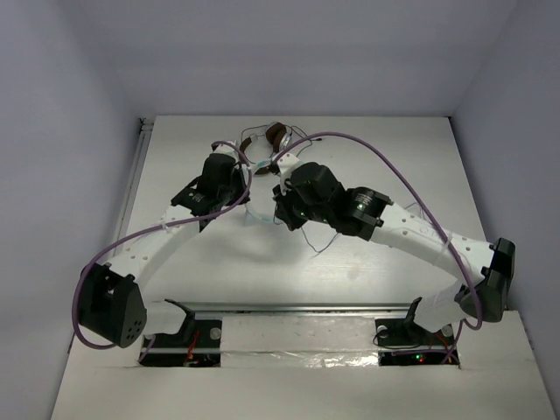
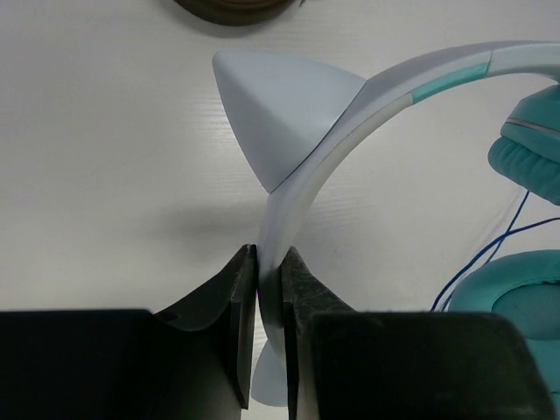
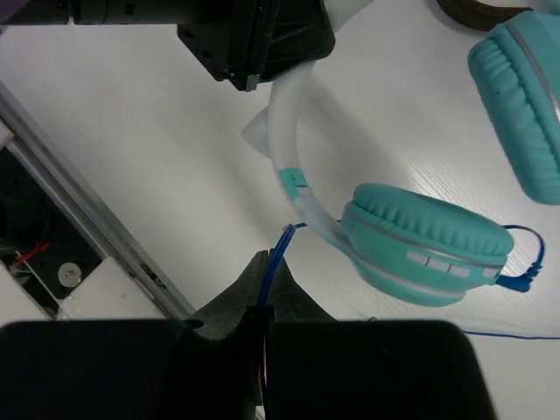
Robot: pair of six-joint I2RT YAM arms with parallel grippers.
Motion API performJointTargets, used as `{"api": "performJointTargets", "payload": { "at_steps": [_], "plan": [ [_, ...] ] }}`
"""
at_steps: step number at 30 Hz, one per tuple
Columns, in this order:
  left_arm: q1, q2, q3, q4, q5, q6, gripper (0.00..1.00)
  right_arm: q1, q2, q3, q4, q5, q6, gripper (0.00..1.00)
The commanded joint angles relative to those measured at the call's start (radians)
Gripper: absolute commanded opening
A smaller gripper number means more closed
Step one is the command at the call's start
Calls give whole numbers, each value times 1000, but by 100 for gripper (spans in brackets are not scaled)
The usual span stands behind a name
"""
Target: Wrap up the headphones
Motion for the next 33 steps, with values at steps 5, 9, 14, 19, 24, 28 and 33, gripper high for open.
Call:
{"api": "performJointTargets", "payload": {
  "at_steps": [5, 9, 14, 19, 24, 28, 33],
  "plan": [
    [-2, -52, 29, -29, 187, 122, 0, 7, 1, 74, -88, 145, -63, 0],
    [-2, -64, 20, -53, 219, 162, 0, 7, -4, 89, -86, 208, -62, 0],
    [-2, -82, 14, -76, 307, 227, 0, -2, -8, 91, -86, 313, -66, 0],
    [-2, -96, -3, -99, 287, 257, 0, -2, -10, 94, -120, 372, -79, 0],
    [-11, -102, -28, -104, 292, 276, 0, -12, -23, 88, -112, 455, -88, 0],
    [-22, -84, -35, -90, 365, 280, 0, -21, -7, 109, -88, 504, -117, 5],
    [-41, -61, -41, -69, 465, 280, 0, -21, 33, 123, -40, 489, -141, 12]
  ]
}}
